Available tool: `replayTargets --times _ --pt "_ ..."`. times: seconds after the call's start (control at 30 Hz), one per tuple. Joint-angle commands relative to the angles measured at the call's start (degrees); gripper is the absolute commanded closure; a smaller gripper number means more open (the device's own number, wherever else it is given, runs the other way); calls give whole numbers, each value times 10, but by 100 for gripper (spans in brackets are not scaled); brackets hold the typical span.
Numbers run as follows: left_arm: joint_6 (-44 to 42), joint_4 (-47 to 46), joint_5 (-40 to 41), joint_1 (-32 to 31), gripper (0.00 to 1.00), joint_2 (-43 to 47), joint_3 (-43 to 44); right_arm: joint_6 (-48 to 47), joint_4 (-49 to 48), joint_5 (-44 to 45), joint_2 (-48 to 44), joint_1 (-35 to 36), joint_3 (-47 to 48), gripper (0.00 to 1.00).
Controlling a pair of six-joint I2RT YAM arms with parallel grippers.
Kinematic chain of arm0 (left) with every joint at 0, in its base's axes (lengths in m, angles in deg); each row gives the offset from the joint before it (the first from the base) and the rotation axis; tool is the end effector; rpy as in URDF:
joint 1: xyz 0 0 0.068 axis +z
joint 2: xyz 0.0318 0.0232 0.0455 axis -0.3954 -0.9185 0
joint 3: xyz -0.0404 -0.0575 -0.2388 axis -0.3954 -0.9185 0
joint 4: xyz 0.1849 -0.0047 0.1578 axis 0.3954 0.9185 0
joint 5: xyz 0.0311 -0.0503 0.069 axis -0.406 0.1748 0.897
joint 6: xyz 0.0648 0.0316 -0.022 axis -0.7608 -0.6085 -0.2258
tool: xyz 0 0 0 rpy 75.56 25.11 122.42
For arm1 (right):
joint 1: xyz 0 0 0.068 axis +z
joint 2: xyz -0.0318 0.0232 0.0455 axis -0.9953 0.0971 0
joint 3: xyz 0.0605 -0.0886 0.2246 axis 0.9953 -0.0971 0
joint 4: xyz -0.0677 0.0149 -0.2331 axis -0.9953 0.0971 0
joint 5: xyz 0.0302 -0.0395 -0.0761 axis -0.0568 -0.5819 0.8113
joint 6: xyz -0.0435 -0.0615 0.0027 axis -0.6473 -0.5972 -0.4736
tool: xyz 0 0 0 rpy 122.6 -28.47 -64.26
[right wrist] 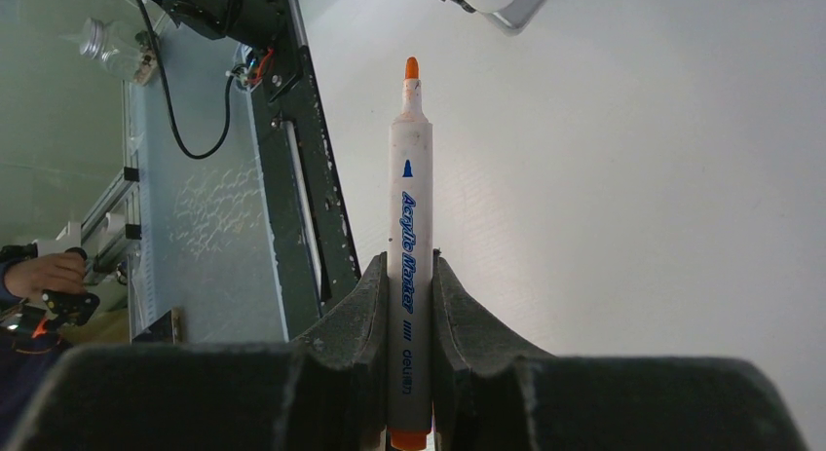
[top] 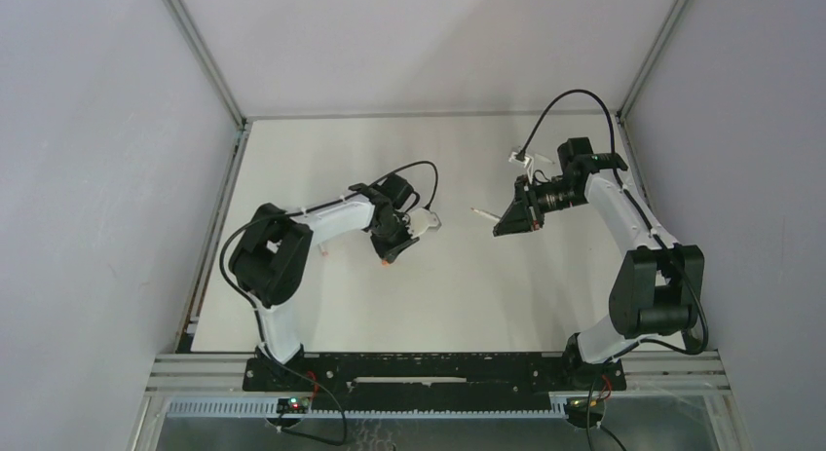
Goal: Insert the pens into the pen caps
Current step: Pick up the pen cap from the center of the board.
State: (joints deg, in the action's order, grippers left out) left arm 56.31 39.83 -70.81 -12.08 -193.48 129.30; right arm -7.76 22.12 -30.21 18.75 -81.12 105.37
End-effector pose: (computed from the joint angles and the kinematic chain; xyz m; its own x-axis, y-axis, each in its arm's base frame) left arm 0.2661 -0.2045 0.1234 -0.3760 0.8827 -0.2819 0.9251 0.3752 -0.0592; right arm 0.2615 0.0734 0.2490 -0.6042 -0.3069 -0.7354 -0.7966 0.2551 0.5480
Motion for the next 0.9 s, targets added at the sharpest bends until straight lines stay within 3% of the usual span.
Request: replayTargets --times 0.0,0.37,0.6,0.87 --pt "14 -29 40 0 74 37 -8 -6 -4 -16 -27 -5 -3 100" --pt "106 -71 33 0 68 177 -21 -8 -4 -18 -27 -6 -3 100" --pt "239 -152 -57 0 90 243 -120 -9 -5 -20 -25 -7 -3 100" --pt "324 -208 -10 -1 95 197 -192 -8 -6 -24 -21 -7 -3 100"
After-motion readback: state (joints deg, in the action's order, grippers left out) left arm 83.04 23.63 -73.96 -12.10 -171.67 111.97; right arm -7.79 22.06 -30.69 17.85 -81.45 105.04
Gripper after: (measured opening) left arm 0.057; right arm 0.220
